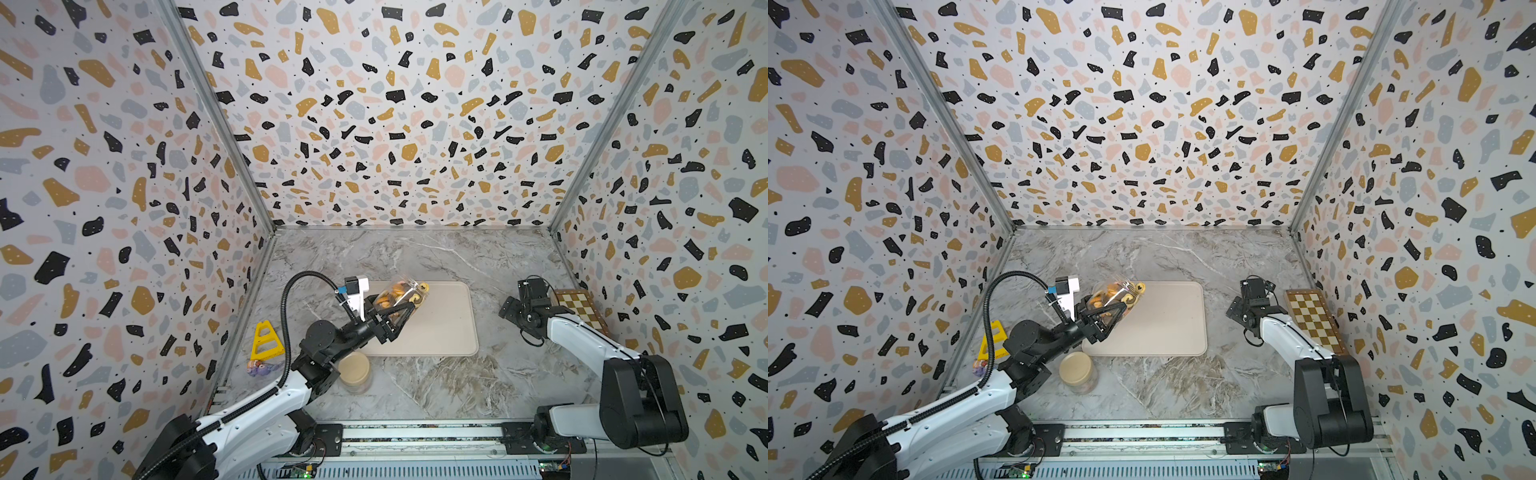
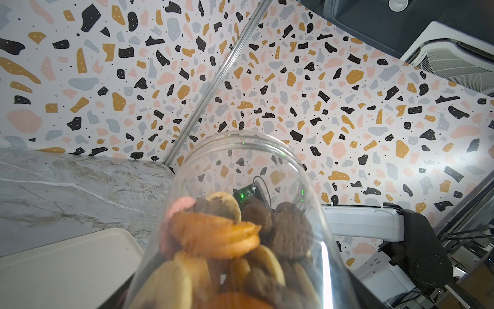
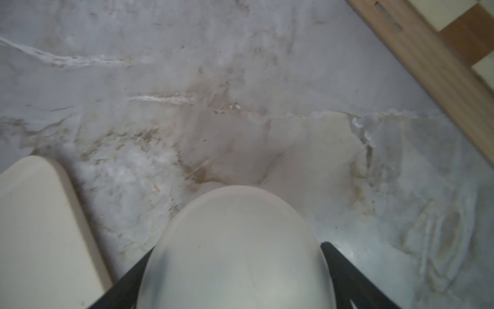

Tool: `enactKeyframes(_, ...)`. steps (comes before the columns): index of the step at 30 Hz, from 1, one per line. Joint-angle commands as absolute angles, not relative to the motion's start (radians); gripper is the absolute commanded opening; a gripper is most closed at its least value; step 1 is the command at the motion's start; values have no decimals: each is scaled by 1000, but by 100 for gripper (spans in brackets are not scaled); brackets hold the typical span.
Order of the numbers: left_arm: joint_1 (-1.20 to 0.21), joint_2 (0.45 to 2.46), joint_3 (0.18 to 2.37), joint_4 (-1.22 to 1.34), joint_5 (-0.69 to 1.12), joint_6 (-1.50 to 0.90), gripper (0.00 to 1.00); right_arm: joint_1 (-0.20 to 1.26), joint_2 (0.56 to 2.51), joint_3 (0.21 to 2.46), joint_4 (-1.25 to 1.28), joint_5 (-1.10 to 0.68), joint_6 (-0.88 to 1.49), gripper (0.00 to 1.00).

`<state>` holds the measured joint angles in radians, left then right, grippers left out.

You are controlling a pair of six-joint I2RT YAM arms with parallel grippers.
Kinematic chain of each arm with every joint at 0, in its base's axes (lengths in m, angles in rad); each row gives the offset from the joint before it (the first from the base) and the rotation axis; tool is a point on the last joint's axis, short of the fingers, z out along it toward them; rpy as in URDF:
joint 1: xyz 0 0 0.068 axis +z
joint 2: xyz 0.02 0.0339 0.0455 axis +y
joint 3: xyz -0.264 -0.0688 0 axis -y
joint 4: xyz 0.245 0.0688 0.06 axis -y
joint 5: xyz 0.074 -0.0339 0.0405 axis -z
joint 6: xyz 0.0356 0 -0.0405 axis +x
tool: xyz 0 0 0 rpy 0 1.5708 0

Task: Pour the cookies out of the jar
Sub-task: Place the lid at the center of the board.

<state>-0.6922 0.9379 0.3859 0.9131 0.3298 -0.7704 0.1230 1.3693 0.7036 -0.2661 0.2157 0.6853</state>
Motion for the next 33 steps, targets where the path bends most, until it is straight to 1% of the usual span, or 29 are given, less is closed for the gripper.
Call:
enactKeyframes(1,-690,930,396,1026,331,-754,0,117,1419,718,-234,308,647,89)
enactKeyframes(7,-690,936,400,1026,339,-760,0,94,1532,744,-197,295,617,90)
enactKeyframes(9,-690,935,399,1025,339,-760,0,92,1553,762,-207,288,608,93)
enactKeyframes(13,-690,941,397,1031,337,-761,0,92,1556,763,-213,265,606,100)
enactKeyframes(16,-691,946,399,1037,338,-765,0,96,1539,754,-220,257,616,100)
enactKeyframes(21,-690,950,400,1042,340,-767,0,100,1423,761,-271,268,634,100)
enactKeyframes(26,-690,957,400,1052,341,-767,0,115,1289,831,-366,278,631,100)
enactKeyframes(29,-691,959,397,1047,341,-754,0,162,1211,895,-439,273,625,100)
enactKeyframes(33,-690,962,387,1031,340,-723,0,285,1117,972,-491,204,604,100)
